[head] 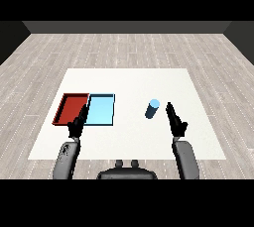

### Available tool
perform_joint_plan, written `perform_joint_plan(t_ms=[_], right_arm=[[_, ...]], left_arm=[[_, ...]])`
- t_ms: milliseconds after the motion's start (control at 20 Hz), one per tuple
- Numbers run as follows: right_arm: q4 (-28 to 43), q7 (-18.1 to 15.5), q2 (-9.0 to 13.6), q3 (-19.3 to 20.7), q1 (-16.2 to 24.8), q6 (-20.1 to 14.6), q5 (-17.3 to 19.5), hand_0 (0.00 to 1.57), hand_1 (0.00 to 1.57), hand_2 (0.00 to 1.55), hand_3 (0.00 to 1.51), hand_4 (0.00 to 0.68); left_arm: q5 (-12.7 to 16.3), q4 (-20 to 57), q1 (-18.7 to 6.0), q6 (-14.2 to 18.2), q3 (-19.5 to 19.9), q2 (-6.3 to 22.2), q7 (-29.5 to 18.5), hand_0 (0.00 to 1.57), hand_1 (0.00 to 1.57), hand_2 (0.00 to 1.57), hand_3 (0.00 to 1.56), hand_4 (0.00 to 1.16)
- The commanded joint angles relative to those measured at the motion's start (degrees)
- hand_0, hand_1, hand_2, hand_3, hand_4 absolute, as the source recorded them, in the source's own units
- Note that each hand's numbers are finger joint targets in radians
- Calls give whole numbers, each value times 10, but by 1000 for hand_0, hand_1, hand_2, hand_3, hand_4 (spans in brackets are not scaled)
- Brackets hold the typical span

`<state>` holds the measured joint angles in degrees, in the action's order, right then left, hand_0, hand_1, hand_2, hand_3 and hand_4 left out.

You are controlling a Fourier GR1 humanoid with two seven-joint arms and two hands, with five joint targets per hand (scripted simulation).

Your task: Pick the blue can and put it in the blue box

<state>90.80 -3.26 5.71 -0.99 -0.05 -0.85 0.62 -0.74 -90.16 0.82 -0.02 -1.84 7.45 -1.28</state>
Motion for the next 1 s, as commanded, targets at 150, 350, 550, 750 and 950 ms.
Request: perform_joint_plan(t_ms=[150, 350, 550, 750, 950], right_arm=[[-105, 39, -3, 28, -78, -1, -3, 0, 0, 0, 0, 0], [-79, -85, -17, 33, -97, 67, -68, 0, 0, 0, 0, 0], [-147, -153, -3, 44, -104, 103, -69, 0, 0, 0, 0, 0], [-206, -175, -8, 55, -136, 105, -67, 0, 0, 0, 0, 0], [-162, -171, -1, 58, -105, 122, -83, 0, 0, 0, 0, 0]], left_arm=[[9, 6, 8, 5, 11, -24, 3, 0, 0, 0, 0, 0], [20, -35, -9, 22, 19, -56, -130, 0, 0, 0, 0, 0], [28, 8, 12, 0, 30, -54, -209, 0, 0, 0, 0, 0], [26, 9, 15, 3, 29, -60, -213, 0, 0, 0, 0, 0], [51, 50, -24, -34, 71, -19, -217, 0, 0, 0, 0, 0]])
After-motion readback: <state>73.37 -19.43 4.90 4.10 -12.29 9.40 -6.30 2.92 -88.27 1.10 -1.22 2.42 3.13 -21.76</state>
